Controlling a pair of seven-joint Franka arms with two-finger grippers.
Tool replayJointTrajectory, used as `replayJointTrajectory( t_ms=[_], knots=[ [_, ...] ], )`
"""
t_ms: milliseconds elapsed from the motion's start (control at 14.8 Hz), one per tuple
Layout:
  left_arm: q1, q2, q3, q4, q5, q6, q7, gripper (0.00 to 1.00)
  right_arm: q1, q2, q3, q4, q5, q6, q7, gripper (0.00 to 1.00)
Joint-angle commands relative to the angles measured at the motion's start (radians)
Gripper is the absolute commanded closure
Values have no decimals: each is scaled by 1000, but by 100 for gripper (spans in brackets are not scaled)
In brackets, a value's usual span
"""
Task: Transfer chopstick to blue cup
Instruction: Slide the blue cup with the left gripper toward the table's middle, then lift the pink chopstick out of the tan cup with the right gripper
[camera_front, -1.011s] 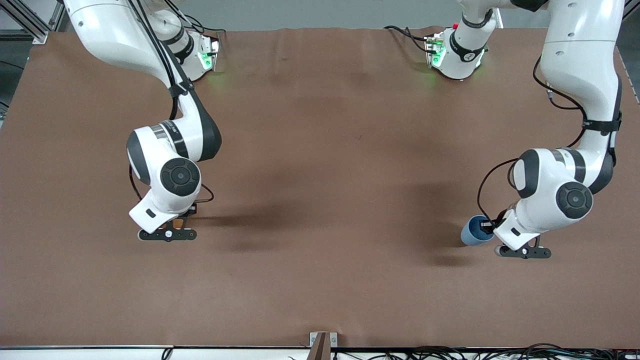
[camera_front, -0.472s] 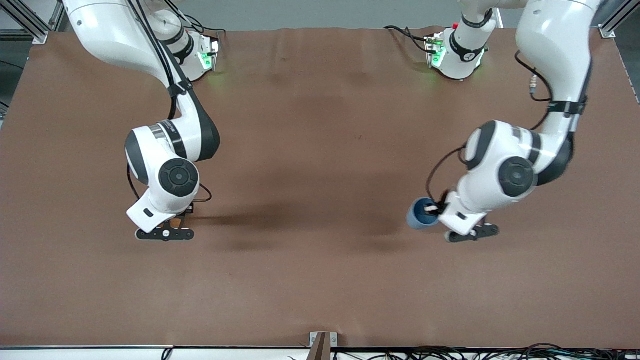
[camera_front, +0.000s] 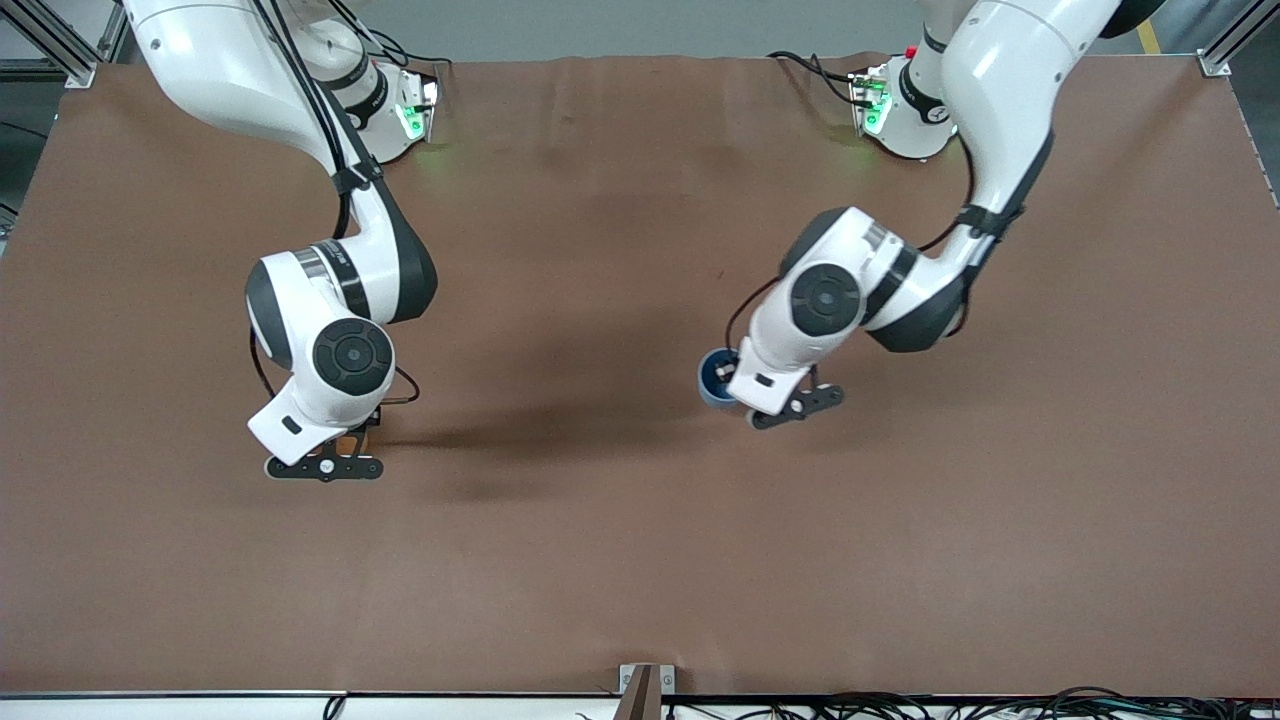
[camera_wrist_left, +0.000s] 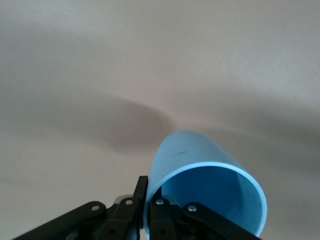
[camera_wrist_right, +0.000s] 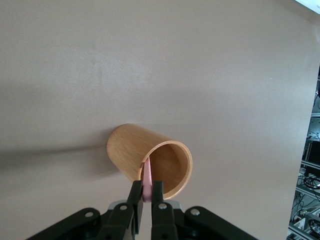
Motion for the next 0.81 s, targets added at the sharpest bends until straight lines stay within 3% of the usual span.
replayJointTrajectory(
  t_ms=[0, 270, 472, 742],
  knots=[
    [-35, 32, -7, 15, 27, 21, -51, 100, -14, -36, 10, -43, -21, 6, 19, 92],
    [-87, 107, -7, 82, 54, 52, -130, 99, -42, -50, 10, -28, -19, 3, -19, 96],
    [-79, 113, -7, 76, 114, 52, -144, 99, -79, -119, 14, -26, 8, -32, -108, 96],
    [-73, 116, -7, 70, 122, 52, -137, 97, -90, -196, 11, 66, 146, -142, -171, 96]
  ],
)
